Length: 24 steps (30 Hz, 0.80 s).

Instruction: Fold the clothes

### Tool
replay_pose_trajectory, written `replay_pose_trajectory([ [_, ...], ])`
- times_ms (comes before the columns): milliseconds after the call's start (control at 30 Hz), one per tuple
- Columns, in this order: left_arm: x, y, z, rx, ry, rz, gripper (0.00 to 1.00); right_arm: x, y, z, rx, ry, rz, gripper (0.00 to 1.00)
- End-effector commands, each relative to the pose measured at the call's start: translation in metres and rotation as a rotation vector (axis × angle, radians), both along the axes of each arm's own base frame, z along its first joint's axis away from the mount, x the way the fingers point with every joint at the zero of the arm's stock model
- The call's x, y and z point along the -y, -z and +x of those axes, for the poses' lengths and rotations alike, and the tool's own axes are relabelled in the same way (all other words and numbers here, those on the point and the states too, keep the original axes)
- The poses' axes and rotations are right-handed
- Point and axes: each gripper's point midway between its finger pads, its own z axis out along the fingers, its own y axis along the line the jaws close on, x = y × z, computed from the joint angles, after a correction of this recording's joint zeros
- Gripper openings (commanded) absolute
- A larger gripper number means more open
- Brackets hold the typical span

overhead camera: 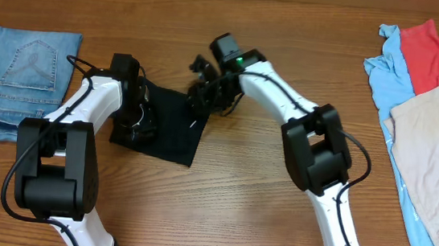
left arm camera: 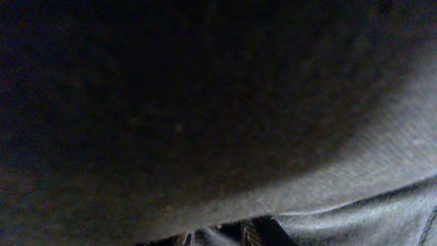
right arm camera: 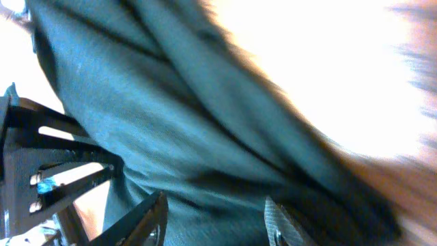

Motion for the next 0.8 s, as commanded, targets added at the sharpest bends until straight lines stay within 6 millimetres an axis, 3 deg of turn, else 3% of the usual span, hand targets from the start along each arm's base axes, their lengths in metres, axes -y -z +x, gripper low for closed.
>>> replay_pose_trajectory([
  [0,-0.007,0.035,-0.039,-0.156,0.069,0.049,0.24,0.054,-0.007,0.048,0.105,0.135,-0.127,0.52],
  [133,-0.007,0.030,-0.035,-0.133,0.083,0.046,0.24,0.075,-0.028,0.060,0.136,0.181,-0.144,0.52],
  [300,-0.007,-0.011,-0.012,0.023,0.094,0.048,0.28,0.104,-0.053,0.065,0.198,0.212,-0.230,0.53],
  [400,-0.006,-0.049,-0.001,0.144,0.078,0.046,0.41,0.109,-0.072,0.064,0.262,0.172,-0.237,0.54],
  [467,-0.006,-0.073,0.001,0.210,0.057,0.050,0.63,0.110,-0.081,0.061,0.294,0.133,-0.234,0.54],
  [567,-0.014,-0.098,0.001,0.279,-0.003,0.090,0.84,0.112,-0.086,0.052,0.317,0.057,-0.242,0.54],
  [633,-0.018,-0.110,0.002,0.322,-0.019,0.112,0.86,0.116,-0.083,0.044,0.285,0.044,-0.261,0.55],
  [767,-0.028,-0.106,-0.001,0.300,-0.036,0.143,0.85,0.118,-0.081,0.039,0.266,0.040,-0.268,0.55],
])
